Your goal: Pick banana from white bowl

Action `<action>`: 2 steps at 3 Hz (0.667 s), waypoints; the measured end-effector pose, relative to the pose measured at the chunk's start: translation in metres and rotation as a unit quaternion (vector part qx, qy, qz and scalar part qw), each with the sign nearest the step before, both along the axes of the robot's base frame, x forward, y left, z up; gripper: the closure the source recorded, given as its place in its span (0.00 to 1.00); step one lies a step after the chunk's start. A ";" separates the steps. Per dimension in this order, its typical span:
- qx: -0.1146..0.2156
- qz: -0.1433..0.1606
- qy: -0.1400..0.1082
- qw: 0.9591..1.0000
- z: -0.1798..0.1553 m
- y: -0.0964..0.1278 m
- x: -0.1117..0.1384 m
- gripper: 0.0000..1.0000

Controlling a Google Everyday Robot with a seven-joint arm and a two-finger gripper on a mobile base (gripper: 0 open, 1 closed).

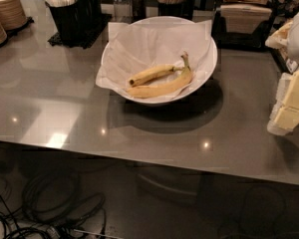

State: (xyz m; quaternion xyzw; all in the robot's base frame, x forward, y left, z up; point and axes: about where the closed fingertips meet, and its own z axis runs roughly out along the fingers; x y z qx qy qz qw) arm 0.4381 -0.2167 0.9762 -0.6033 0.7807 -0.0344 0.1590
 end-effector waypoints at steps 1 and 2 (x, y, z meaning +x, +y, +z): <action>0.000 0.000 0.000 1.000 0.000 0.000 0.000 0.00; 0.015 0.007 -0.006 1.000 0.003 0.005 0.007 0.00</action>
Offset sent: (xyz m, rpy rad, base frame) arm 0.0159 0.0096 0.0007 0.0665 -0.0028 0.0354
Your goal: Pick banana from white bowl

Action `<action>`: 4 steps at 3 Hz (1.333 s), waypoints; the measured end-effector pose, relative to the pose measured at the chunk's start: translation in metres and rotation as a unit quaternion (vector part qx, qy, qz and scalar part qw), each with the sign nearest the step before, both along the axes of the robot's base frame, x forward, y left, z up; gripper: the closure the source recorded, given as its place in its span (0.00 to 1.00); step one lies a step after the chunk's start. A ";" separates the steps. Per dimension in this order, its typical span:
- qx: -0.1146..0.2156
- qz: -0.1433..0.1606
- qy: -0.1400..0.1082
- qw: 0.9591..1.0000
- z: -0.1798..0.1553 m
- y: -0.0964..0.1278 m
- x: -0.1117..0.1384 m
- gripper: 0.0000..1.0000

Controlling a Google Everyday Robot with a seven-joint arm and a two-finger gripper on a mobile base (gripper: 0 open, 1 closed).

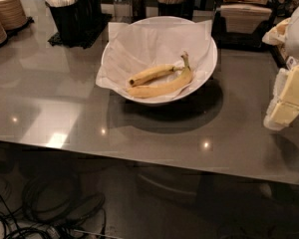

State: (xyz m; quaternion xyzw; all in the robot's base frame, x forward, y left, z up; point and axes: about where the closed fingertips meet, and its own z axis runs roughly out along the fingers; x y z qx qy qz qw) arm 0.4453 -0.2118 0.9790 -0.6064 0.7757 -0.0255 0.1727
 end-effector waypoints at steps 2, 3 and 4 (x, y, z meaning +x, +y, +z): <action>0.059 0.014 0.004 0.998 -0.008 0.019 0.032 0.00; 0.064 0.009 -0.001 0.998 -0.008 0.020 0.034 0.00; 0.090 0.050 -0.003 0.995 -0.012 0.057 0.057 0.00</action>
Offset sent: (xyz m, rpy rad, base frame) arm 0.0255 0.0148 -0.0037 0.0894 0.0003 0.0216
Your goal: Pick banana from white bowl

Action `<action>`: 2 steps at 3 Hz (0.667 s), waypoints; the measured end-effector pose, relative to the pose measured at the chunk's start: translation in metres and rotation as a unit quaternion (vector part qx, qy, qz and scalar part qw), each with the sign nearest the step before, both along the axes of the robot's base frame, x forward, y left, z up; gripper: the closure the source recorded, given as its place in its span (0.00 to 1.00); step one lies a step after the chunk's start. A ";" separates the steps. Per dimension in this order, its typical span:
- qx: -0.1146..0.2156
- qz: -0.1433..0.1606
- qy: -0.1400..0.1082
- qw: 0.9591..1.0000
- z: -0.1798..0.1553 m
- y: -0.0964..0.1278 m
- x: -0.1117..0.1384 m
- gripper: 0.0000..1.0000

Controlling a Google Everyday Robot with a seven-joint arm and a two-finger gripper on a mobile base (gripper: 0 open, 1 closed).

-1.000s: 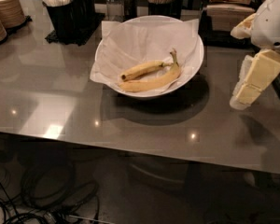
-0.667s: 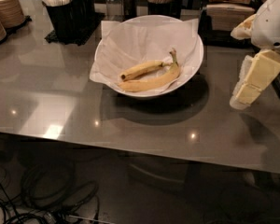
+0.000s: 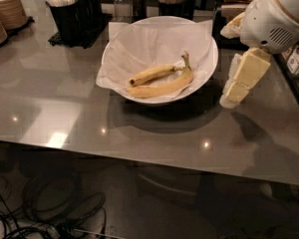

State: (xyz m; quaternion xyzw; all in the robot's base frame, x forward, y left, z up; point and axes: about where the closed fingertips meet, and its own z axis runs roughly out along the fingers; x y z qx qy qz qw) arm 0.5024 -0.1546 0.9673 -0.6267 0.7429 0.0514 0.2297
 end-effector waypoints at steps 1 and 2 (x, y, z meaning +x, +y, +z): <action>0.014 0.064 0.006 0.998 -0.008 0.058 0.030 0.00; 0.014 0.064 0.006 0.998 -0.008 0.058 0.030 0.00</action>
Offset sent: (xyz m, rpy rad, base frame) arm 0.0251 0.0478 -0.0075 0.0248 0.0137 0.1078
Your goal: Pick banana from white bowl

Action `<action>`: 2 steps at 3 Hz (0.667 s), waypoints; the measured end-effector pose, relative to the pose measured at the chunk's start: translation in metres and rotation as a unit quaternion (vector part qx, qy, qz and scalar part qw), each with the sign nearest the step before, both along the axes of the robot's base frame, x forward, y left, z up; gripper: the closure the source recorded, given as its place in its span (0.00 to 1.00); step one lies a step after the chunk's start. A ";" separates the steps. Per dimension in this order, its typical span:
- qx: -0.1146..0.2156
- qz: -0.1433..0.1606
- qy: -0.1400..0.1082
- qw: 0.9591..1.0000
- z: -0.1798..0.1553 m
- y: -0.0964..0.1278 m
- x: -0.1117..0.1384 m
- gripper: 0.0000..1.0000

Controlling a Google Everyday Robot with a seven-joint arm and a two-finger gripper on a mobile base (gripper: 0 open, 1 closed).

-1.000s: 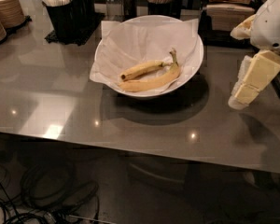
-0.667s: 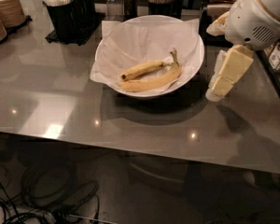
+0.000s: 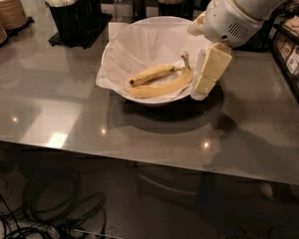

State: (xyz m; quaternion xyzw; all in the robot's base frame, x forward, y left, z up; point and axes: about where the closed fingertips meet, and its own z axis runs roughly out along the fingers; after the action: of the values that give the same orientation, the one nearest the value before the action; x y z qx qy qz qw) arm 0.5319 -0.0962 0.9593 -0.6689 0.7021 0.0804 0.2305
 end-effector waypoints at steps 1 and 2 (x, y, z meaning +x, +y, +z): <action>0.017 0.013 -0.007 1.000 0.000 0.015 0.016 0.00; 0.032 0.051 0.000 0.998 -0.011 0.050 0.041 0.00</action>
Offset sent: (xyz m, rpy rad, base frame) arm 0.0735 0.0935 -0.0244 0.1026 0.0253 0.2015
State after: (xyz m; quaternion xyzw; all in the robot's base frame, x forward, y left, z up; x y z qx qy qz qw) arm 0.5731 -0.0467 0.9486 -0.6960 0.6643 0.1145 0.2474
